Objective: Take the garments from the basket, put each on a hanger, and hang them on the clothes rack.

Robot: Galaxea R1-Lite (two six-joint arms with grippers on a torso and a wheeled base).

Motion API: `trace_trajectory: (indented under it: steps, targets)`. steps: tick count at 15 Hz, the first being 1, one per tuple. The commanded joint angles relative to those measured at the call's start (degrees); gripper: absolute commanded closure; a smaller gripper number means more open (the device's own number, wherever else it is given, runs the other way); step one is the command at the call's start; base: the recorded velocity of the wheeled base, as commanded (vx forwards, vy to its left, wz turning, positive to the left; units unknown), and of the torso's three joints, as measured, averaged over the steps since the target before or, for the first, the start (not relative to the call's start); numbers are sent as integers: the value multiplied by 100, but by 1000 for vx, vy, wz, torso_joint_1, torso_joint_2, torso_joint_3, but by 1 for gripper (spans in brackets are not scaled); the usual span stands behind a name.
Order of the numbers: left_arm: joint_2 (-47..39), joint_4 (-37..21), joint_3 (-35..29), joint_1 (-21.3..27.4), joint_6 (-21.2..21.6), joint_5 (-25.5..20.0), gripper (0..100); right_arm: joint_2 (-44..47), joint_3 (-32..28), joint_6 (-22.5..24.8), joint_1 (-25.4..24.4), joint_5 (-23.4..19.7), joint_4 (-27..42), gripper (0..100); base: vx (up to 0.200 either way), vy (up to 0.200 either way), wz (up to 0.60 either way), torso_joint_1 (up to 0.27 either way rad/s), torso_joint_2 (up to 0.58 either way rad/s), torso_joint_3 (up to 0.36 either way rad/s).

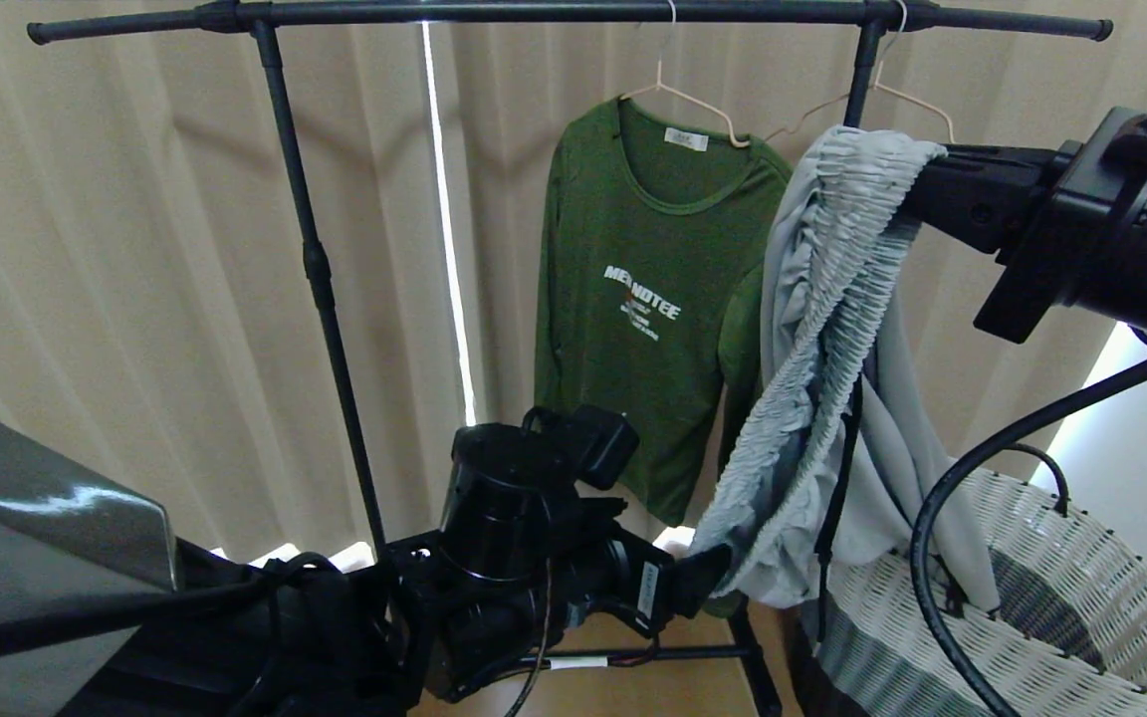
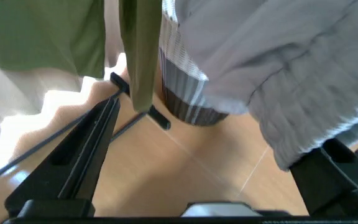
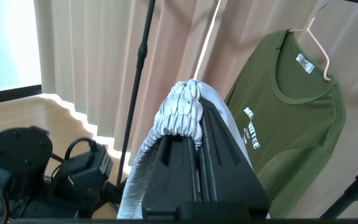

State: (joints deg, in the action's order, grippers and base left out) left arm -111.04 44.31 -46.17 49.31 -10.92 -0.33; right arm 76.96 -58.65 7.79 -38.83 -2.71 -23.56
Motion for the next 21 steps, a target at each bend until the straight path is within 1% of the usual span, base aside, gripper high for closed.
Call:
trace_trajectory:
  steps: [1, 2, 4, 5, 6, 7, 8, 9, 10, 11, 12, 13, 14, 16, 17, 18, 20, 21]
  targets:
    - [48, -2, 99, 0, 2, -2, 100, -23, -6, 3, 7, -2, -8, 100, 0, 0, 0, 0, 0, 0]
    - [65, -2, 117, 0, 2, -2, 100, -14, -6, 3, 16, -2, -8, 100, 0, 0, 0, 0, 0, 0]
    - [241, 7, 354, 0, 73, 7, 100, 12, -24, 3, 16, -2, -8, 100, 0, 0, 0, 0, 0, 0]
    - [373, 25, 618, 0, 292, 15, 100, 38, -41, 12, 24, -2, -8, 100, 0, 0, 0, 0, 0, 0]
    - [654, 78, 1075, 8, 653, 59, 100, 47, -24, 3, 42, 7, 10, 100, 0, 0, 0, 0, 0, 0]
    - [953, 271, 1514, 8, 899, 68, 100, 47, 3, 3, 121, 7, 54, 100, 0, 0, 0, 0, 0, 0]
    - [1164, 491, 1795, 8, 1022, 68, 100, 56, 11, 3, 191, 7, 54, 100, 0, 0, 0, 0, 0, 0]
    - [1533, 781, 2103, -53, 1198, 68, 100, 65, 11, 3, 235, 7, 62, 100, 0, 0, 0, 0, 0, 0]
    - [1937, 798, 2138, -352, 1479, 59, 100, 153, 11, 3, 297, 7, 62, 100, 0, 0, 0, 0, 0, 0]
    - [2245, 719, 2041, -748, 1734, 24, 100, 249, 11, 3, 332, 7, 36, 100, 0, 0, 0, 0, 0, 0]
    - [2500, 438, 1786, -1134, 1875, 15, 100, 381, -24, 3, 341, 7, 1, 100, 0, 0, 0, 0, 0, 0]
    - [2799, -125, 1391, -1539, 1883, -81, 100, 495, -77, 3, 341, 16, -17, 100, 0, 0, 0, 0, 0, 0]
    - [3115, -784, 969, -1881, 1875, -415, 100, 583, -191, 3, 341, 16, -17, 100, 0, 0, 0, 0, 0, 0]
    - [3502, -1882, 143, -2584, 1857, -1233, 100, 698, -446, 3, 341, 16, -8, 100, 0, 0, 0, 0, 0, 0]
    - [3528, -2164, -156, -2795, 1839, -1417, 100, 715, -525, 3, 341, 25, -8, 100, 0, 0, 0, 0, 0, 0]
    - [3502, -2533, -727, -3112, 1822, -1549, 100, 724, -639, 12, 402, 33, -8, 100, 0, 0, 0, 0, 0, 0]
    - [3414, -2770, -1360, -3226, 1672, -1558, 100, 724, -665, 12, 613, 33, -8, 100, 0, 0, 0, 0, 0, 0]
    - [3352, -2823, -1580, -3191, 1646, -1549, 100, 715, -665, 21, 798, 33, -17, 100, 0, 0, 0, 0, 0, 0]
